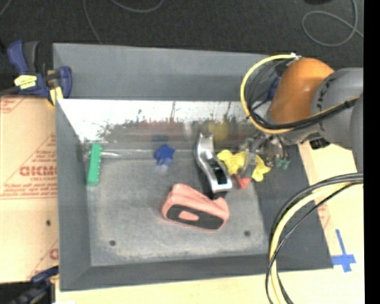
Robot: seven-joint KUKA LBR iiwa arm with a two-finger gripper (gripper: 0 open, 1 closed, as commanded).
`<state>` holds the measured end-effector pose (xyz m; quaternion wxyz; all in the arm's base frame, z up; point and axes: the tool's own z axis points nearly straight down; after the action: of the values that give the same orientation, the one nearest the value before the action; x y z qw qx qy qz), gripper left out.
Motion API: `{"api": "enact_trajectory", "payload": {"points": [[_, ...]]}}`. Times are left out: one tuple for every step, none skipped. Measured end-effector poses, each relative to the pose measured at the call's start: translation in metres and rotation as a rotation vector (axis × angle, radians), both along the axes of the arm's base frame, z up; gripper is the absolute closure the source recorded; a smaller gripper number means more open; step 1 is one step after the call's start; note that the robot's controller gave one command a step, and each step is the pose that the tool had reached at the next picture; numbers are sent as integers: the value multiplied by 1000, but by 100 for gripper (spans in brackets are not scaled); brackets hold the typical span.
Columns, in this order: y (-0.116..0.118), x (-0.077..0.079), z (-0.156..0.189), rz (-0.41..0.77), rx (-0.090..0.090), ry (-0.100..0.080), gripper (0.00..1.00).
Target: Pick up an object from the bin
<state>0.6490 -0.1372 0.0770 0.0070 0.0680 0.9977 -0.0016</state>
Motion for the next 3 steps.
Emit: {"api": "enact_trajectory", "payload": {"points": [[17,-10,-1,-107,-2,-16,100],[17,-10,-1,-106,-3,-16,100],[30,-19,101,-123,-3,-20,100]]}}
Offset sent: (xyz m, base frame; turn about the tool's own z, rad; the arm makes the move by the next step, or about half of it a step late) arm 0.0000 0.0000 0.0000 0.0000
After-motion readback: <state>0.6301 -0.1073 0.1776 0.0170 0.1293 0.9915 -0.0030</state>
